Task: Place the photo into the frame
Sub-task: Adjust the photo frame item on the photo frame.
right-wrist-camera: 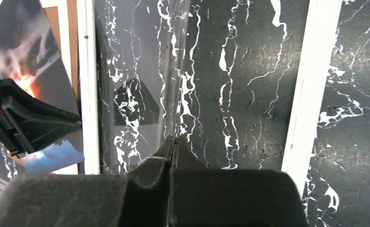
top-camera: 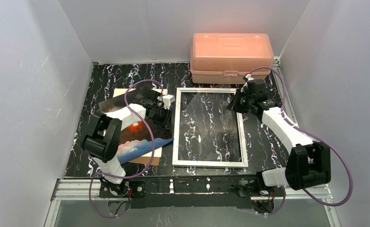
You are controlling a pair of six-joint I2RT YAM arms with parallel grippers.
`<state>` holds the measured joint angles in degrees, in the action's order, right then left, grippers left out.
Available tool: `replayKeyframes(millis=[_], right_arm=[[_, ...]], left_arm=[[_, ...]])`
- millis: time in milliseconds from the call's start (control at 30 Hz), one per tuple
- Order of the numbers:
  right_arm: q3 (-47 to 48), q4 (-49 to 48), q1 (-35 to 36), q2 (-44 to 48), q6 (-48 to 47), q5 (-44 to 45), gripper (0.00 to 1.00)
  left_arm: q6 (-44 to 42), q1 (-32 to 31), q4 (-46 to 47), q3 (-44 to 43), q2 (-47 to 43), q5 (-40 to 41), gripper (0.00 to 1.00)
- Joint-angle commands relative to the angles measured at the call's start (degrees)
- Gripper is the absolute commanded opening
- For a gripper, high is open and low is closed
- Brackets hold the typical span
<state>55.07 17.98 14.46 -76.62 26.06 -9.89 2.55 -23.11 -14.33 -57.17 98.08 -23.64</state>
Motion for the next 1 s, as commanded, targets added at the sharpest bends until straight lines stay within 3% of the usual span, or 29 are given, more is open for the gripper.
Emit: replayKeyframes(millis=[0, 467, 967], right_arm=[[1.98, -2.03, -0.55, 0.98, 4.16, -4.76, 0.01], [5.06, -15.59, -2.51, 0.90, 21.54, -21.82, 0.01], [2.47, -23.87, -2.47, 2.75, 28.64, -26.20, 0.01]], left_arm=[[-0.84, -0.82, 0.61, -0.04, -0.21, -2.12, 0.24], [-0.31, -1.32, 1.59, -0.07, 1.17, -2.47, 0.22], [0.04, -1.36, 1.81, -0.44, 1.57, -2.49, 0.20]])
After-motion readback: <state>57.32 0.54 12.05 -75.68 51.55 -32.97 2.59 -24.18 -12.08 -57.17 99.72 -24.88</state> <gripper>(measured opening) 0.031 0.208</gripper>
